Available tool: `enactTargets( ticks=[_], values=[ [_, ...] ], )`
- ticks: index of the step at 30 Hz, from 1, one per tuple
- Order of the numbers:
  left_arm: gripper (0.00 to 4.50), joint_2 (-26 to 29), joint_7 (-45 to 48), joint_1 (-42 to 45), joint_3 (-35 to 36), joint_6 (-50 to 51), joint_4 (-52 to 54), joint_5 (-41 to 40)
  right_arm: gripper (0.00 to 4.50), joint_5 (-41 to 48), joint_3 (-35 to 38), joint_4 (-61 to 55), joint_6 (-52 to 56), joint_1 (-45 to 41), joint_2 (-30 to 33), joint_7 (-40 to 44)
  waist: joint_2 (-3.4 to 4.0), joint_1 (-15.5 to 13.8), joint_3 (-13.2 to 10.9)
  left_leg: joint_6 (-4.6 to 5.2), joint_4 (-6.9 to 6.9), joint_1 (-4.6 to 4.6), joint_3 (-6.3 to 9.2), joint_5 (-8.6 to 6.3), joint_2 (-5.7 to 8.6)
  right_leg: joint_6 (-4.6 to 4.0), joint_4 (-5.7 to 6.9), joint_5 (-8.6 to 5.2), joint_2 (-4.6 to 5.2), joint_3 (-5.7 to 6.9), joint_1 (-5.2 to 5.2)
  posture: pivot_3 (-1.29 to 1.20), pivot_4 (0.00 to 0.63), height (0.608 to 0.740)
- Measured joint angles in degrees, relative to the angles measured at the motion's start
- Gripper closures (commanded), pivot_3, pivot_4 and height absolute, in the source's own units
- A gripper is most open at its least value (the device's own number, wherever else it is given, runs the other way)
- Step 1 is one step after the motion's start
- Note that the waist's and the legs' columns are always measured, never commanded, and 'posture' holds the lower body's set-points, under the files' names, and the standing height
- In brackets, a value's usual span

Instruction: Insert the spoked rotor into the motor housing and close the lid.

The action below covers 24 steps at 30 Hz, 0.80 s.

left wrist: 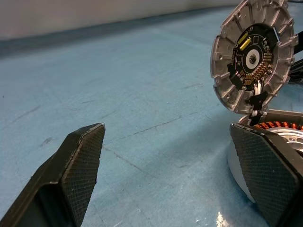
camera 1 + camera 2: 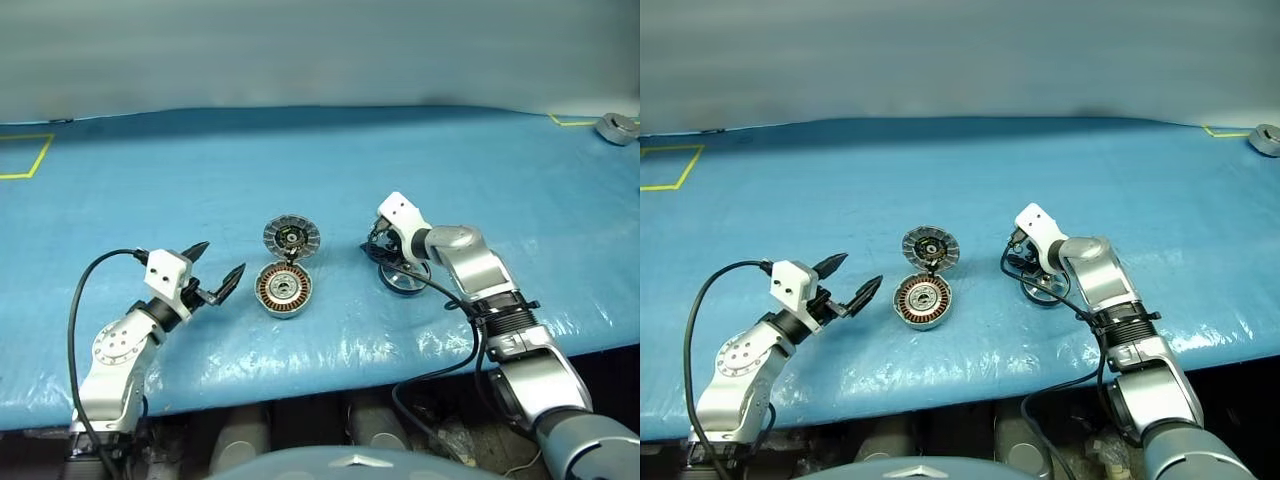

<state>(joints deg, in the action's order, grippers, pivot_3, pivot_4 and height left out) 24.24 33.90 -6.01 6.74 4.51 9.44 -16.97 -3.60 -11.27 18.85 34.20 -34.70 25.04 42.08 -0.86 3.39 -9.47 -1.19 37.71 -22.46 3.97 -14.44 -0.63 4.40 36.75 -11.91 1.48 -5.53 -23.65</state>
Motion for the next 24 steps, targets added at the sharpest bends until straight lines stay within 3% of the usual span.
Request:
enactTargets(
  ticks=[2, 6, 14, 19, 24],
  values=[
    [0.00, 0.1, 0.0, 0.0, 0.0, 0.0, 0.0, 0.0, 1.50, 0.8, 0.3, -0.2, 1.1, 0.1, -0.2, 0.0, 0.00, 0.0, 0.0, 0.00, 0.00, 0.01, 0.00, 0.00, 0.00, -0.01, 0.00, -0.01, 0.00, 0.00, 0.01, 0.00, 0.150, 0.740],
    [0.00, 0.1, 0.0, 0.0, 0.0, 0.0, 0.0, 0.0, 2.77, 2.0, 0.3, -0.8, 2.7, 0.4, -0.7, 0.1, 0.00, 0.0, 0.0, 0.00, 0.02, 0.01, 0.00, 0.00, 0.00, 0.01, 0.00, 0.00, 0.00, 0.00, 0.01, 0.00, 0.150, 0.740],
    [0.00, 0.1, 0.0, -0.8, 0.0, 0.0, 0.1, 0.0, 2.77, 4.3, 2.0, 1.1, 3.9, 0.0, -1.4, -1.0, -0.01, 0.0, 0.0, 0.01, 0.17, 0.03, -0.01, 0.01, 0.00, 0.03, 0.01, -0.16, 0.00, -0.01, 0.09, 0.00, 0.150, 0.740],
    [0.00, 0.1, -0.1, -1.6, 0.0, 0.0, 0.2, 0.0, 3.78, 4.6, 2.1, 1.1, 3.8, 0.0, -1.4, -1.2, -0.01, 0.0, 0.0, 0.01, 0.17, 0.03, -0.01, 0.01, -0.01, 0.03, 0.01, -0.17, 0.00, -0.01, 0.09, 0.00, 0.150, 0.740],
    [0.00, 0.2, 0.0, -1.8, 0.2, 0.0, 0.3, 0.0, 3.78, 5.6, 2.7, -0.3, 4.0, 1.0, -1.3, -1.4, -0.01, 0.0, 0.0, 0.01, 0.13, 0.00, -0.01, 0.01, -0.01, 0.01, 0.01, -0.17, 0.00, -0.01, 0.04, 0.00, 0.150, 0.740]
  ],
)
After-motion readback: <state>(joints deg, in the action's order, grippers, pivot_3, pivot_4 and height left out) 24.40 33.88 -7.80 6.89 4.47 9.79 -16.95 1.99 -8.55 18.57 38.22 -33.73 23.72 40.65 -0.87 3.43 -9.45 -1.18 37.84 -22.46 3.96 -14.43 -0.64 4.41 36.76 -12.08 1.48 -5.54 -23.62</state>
